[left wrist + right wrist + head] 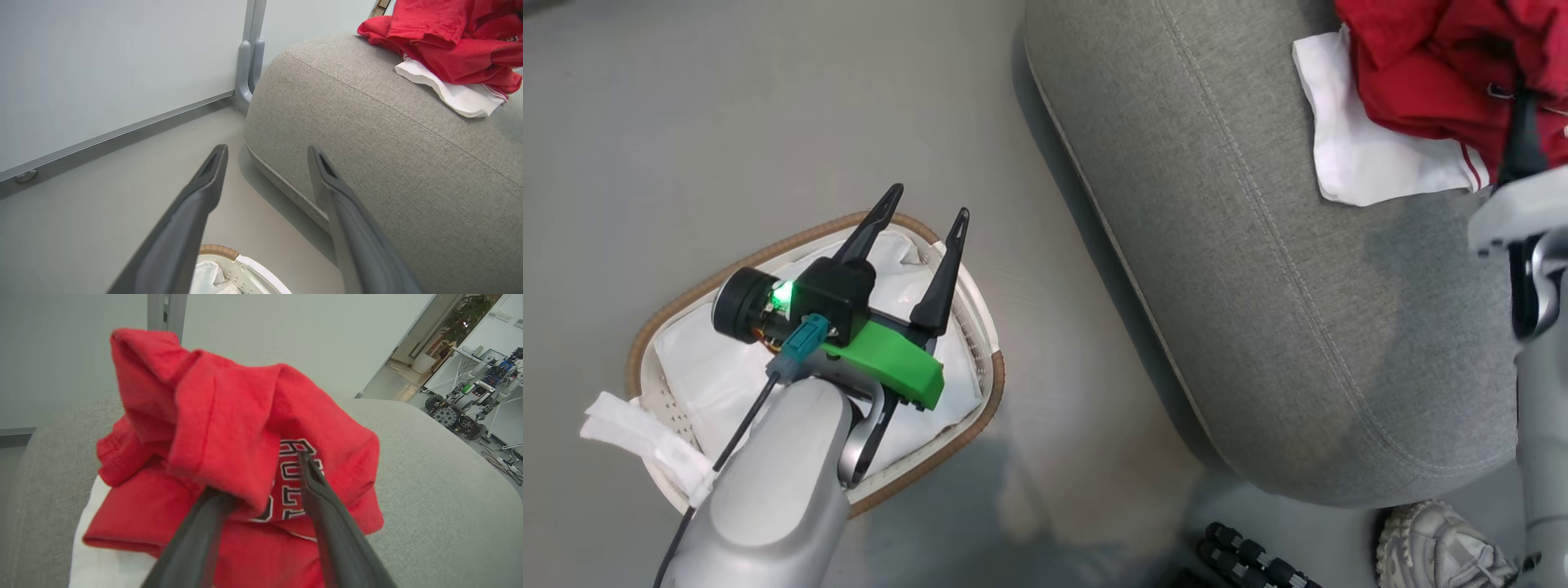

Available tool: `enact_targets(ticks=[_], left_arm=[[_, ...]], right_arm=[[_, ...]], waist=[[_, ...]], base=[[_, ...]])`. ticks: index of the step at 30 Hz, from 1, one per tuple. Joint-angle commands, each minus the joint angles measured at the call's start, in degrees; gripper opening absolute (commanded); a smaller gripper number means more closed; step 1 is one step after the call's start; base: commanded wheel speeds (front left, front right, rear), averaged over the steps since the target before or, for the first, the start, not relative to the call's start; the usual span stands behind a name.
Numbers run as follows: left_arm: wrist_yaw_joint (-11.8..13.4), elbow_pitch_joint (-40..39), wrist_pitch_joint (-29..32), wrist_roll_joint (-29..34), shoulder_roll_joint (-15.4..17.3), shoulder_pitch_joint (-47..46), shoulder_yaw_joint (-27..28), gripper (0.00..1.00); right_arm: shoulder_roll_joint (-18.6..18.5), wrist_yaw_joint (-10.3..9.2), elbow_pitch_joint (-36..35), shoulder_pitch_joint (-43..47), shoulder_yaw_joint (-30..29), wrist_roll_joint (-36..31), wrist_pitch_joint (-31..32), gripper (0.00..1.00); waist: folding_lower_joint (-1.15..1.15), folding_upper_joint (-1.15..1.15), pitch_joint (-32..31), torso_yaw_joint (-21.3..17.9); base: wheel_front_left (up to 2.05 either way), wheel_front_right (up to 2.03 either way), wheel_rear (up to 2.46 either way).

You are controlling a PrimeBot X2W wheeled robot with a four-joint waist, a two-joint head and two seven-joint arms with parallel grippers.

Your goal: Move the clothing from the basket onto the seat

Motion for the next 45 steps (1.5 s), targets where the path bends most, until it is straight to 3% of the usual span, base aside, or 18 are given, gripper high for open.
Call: enact_targets(ticks=[1,5,12,18,32,45], left_arm=[[-0.1,0.2,0.0,-0.1,0.2,1.2,0.4,1.00],[-0.1,0.8,0.0,0.2,-0.4,2.8,2.0,1.00],[0.2,0.3,0.0,1.8,-2.8,7.6,6.9,1.00],[1.5,-0.1,0.0,3.5,-4.7,11.2,11.2,1.00],[3.5,-0.1,0.0,6.3,-6.8,18.2,22.6,1.00],[3.7,-1.1,0.0,8.9,-7.4,25.1,30.9,1.00]], right_arm=[[0.0,-0.08,-1.0,2.1,0.1,0.4,0.0,1.00],[0.7,-0.08,-4.6,6.9,-0.2,2.5,0.0,1.00],[1.9,-0.08,-12.0,13.2,5.8,5.2,0.0,1.00],[4.5,-0.08,-15.5,16.1,10.2,9.1,0.0,1.00],[6.7,-0.08,-13.8,19.3,19.6,10.3,0.0,1.00],[6.7,-0.08,-11.6,24.2,22.0,14.1,0.0,1.00]], waist=[[0.00,-0.01,-1.9,-0.7],[0.00,-0.01,-4.8,-1.4],[0.00,-0.01,-10.9,-0.4],[0.00,-0.01,-15.1,4.6],[0.00,-0.01,-20.8,16.5],[0.00,-0.01,-24.9,20.3]], base=[[0.00,0.00,0.00],[0.00,0.00,0.00],[0.00,0.00,0.00],[0.00,0.00,0.00],[0.00,0.00,0.00],[0.00,0.00,0.00]])
